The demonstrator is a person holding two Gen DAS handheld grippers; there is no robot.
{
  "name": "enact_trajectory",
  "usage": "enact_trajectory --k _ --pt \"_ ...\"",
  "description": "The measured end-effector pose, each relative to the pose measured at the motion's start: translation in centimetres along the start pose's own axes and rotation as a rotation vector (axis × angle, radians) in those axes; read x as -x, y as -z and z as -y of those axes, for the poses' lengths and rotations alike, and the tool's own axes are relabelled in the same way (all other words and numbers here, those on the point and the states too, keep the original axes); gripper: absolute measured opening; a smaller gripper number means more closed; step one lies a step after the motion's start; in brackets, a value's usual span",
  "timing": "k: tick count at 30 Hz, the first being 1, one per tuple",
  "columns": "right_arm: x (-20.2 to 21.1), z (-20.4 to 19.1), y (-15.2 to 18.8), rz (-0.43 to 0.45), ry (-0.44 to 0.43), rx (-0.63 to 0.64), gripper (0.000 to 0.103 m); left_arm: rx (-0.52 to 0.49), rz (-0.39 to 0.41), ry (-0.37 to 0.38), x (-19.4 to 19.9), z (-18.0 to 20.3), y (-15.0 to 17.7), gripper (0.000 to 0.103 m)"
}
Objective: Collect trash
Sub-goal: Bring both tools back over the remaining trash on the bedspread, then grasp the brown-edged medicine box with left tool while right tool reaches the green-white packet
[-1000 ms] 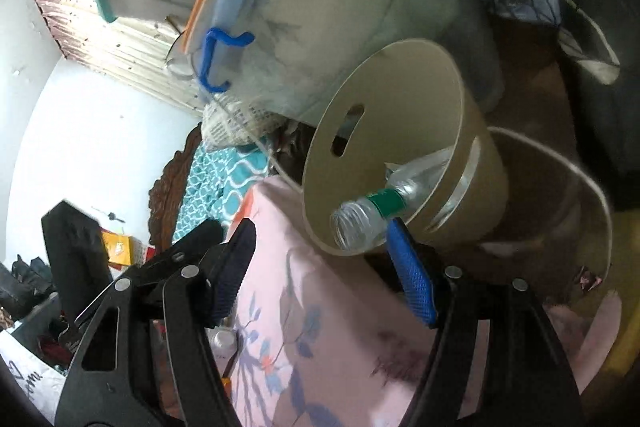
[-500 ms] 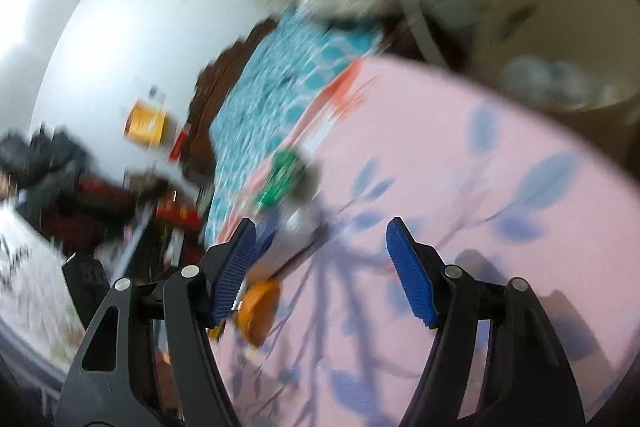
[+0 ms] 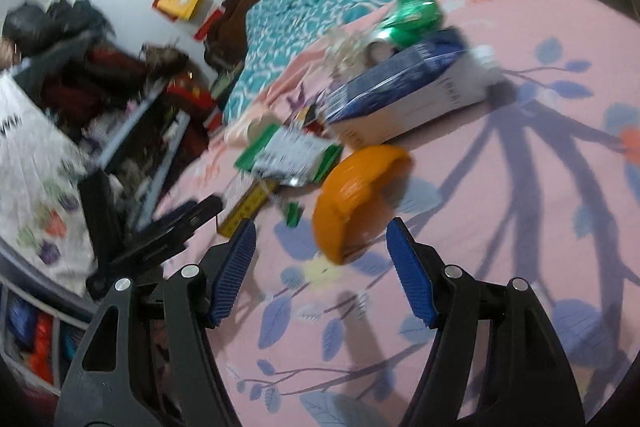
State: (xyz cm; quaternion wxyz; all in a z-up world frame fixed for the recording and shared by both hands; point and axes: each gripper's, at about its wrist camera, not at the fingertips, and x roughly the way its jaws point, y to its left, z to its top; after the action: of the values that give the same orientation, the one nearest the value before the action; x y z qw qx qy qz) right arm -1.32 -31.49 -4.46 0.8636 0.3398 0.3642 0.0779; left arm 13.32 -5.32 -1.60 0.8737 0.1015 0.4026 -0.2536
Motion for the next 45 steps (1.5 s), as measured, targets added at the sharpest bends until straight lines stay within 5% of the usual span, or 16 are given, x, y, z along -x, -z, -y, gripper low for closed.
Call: enact_trajectory --k 3,8,19,23,28,31,33,35,45 --pt "-0.6 -1.8 0.5 -0.009 0.035 0.066 0.072 -0.055 -0.041 -0.033 -2.4 0.9 -0.3 0.092" --pt "-1.0 -4.0 0.5 -0.004 0.096 0.18 0.074 -0.068 -0.068 -0.018 -3.2 1.0 0.3 0.072" --pt "-6.9 -9.2 -1.5 -0.101 0.207 0.471 0.081 0.048 -0.058 -0.015 2.8 -3.1 5.8 0.065" --pt "-10.9 -10.2 -3.1 -0.15 0.338 0.575 0.087 0.101 -0.042 -0.028 5.3 -4.5 8.4 0.063" --pt "-14.1 -9.3 -4.5 -0.227 0.398 0.562 0.087 0.135 -0.029 -0.045 7.3 -5.3 10.3 0.063" --pt "-14.3 -8.4 -4.8 -0.221 0.378 0.526 0.067 0.14 -0.025 -0.049 7.7 -5.1 10.7 0.063" --pt "-13.6 -8.4 -4.8 -0.211 0.359 0.508 0.034 0.137 -0.023 -0.058 7.8 -4.9 10.8 0.063" --pt "-12.7 -8.5 -4.2 -0.208 0.315 0.488 0.027 0.132 -0.023 -0.067 7.8 -4.8 10.7 0.064" --pt "-7.3 -10.9 4.8 -0.201 0.181 0.585 0.028 0.118 -0.014 -0.101 7.4 -3.8 9.7 0.079"
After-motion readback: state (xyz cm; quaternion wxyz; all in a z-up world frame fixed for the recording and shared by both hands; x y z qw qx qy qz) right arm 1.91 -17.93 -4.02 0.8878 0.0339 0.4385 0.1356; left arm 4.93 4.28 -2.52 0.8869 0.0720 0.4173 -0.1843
